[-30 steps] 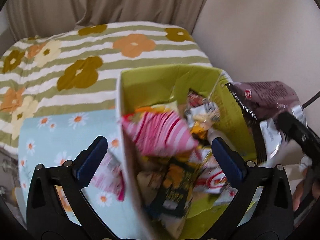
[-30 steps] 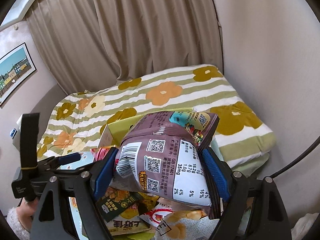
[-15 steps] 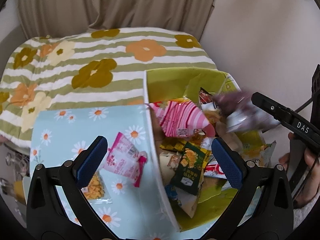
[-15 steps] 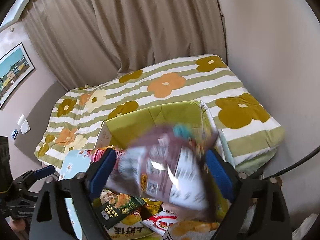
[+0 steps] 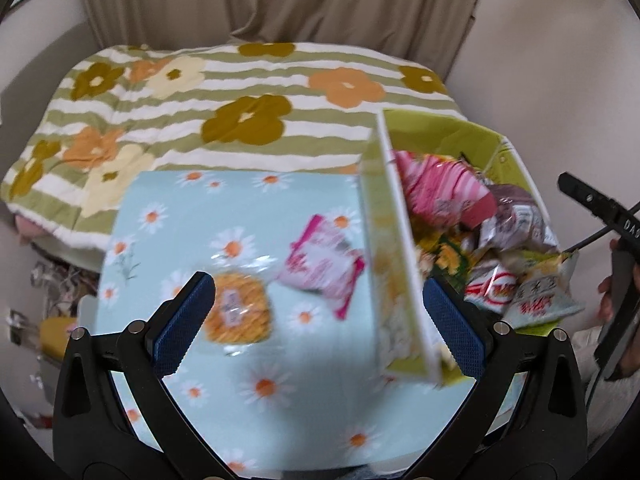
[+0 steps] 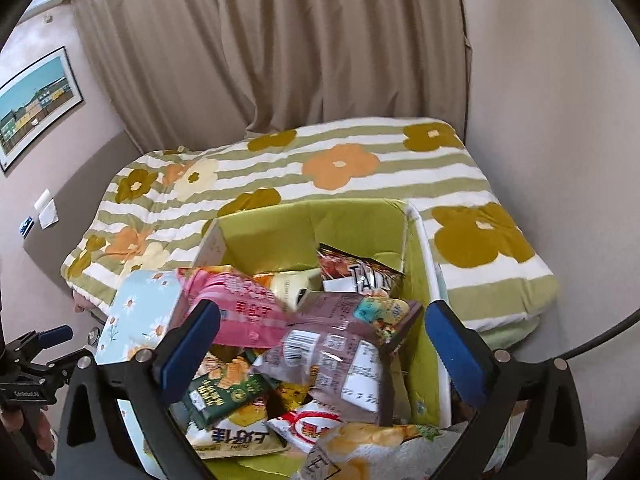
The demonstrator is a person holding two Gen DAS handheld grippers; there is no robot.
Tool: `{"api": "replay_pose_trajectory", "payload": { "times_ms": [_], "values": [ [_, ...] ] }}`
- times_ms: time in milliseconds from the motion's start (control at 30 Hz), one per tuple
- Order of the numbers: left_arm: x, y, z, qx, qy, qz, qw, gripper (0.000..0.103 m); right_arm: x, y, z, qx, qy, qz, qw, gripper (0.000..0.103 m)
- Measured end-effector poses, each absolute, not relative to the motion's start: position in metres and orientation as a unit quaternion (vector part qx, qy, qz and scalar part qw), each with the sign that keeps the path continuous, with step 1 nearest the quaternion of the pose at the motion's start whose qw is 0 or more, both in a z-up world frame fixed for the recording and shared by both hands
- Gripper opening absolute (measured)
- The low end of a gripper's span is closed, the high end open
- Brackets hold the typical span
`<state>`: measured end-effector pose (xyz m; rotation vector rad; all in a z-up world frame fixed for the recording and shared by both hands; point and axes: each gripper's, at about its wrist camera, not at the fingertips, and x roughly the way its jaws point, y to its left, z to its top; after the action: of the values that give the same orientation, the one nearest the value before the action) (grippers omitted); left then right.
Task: Organize snacks
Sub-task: 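Withdraw both tools toward the waffle cookie and pink-white candy bag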
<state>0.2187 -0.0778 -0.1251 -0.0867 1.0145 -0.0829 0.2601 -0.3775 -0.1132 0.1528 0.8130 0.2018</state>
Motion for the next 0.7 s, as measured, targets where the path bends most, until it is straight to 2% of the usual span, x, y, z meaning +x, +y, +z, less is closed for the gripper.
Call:
{"api": "replay_pose_trajectory", "payload": {
  "times_ms": [367, 700],
  "values": [
    [0.193, -0.014, -0.135, -0.053, 0.492, -0.044, 0.868, 0.103, 0.227, -0.314, -0.088, 0.093, 0.363, 0.121, 0.919, 0.102],
    [0.194, 0.045, -0.154, -0.059, 0.517, -0.111, 0.847, 0.103, 0.203, -0.225, -0.084, 0.108, 0.364, 0.052, 0.924, 0.102]
  ]
}}
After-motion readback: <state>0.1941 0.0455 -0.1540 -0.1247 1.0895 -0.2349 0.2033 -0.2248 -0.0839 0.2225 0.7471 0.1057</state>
